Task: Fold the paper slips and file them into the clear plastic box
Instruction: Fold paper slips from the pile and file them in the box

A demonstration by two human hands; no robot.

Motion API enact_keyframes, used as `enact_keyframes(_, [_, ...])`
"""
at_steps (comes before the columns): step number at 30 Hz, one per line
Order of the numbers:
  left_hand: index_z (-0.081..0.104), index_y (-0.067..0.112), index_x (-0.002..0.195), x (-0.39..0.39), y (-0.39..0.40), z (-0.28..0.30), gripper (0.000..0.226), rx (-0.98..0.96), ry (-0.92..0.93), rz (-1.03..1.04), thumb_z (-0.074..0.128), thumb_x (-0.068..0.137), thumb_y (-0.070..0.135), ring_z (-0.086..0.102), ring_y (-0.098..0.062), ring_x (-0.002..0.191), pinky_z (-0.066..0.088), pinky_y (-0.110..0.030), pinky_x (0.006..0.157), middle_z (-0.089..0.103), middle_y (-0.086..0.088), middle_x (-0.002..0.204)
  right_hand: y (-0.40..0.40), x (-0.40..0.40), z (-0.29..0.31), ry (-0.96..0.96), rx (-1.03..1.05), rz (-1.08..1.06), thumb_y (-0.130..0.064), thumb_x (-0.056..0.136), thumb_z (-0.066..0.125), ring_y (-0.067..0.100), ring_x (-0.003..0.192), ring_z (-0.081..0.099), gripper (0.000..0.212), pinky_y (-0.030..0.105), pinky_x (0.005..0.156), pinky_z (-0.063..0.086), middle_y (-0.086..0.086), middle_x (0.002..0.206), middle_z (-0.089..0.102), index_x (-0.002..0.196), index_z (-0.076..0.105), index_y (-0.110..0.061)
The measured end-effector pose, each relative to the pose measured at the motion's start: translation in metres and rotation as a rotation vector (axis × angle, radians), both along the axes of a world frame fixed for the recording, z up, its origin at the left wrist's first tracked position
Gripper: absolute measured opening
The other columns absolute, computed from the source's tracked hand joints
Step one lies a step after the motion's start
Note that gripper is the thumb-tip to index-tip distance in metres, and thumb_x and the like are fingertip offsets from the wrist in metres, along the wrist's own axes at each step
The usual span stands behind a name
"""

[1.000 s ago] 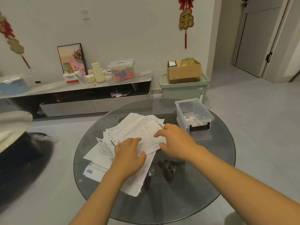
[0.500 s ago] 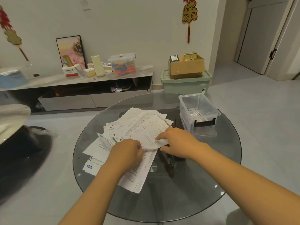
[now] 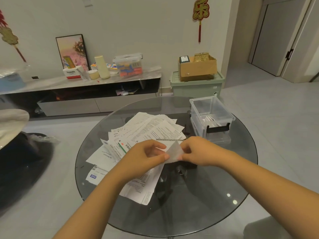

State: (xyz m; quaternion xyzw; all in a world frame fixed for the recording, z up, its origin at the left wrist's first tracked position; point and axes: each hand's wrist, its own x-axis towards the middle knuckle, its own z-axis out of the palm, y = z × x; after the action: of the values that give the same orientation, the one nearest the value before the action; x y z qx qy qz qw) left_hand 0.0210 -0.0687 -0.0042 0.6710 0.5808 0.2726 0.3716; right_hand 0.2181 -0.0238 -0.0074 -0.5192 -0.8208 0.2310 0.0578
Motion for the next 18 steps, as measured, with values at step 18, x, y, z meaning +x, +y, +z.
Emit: enact_keyframes(18, [0.021, 0.037, 0.144, 0.008, 0.008, -0.038, 0.090, 0.119, 0.408, 0.006, 0.076, 0.074, 0.034, 0.041, -0.011, 0.118, 0.038, -0.028, 0.101, 0.032, 0.008, 0.133, 0.002, 0.008, -0.017, -0.052, 0.054, -0.090, -0.027, 0.075, 0.071, 0.021, 0.107, 0.049, 0.083, 0.031, 0.084, 0.046, 0.003, 0.113, 0.045, 0.143, 0.024, -0.032])
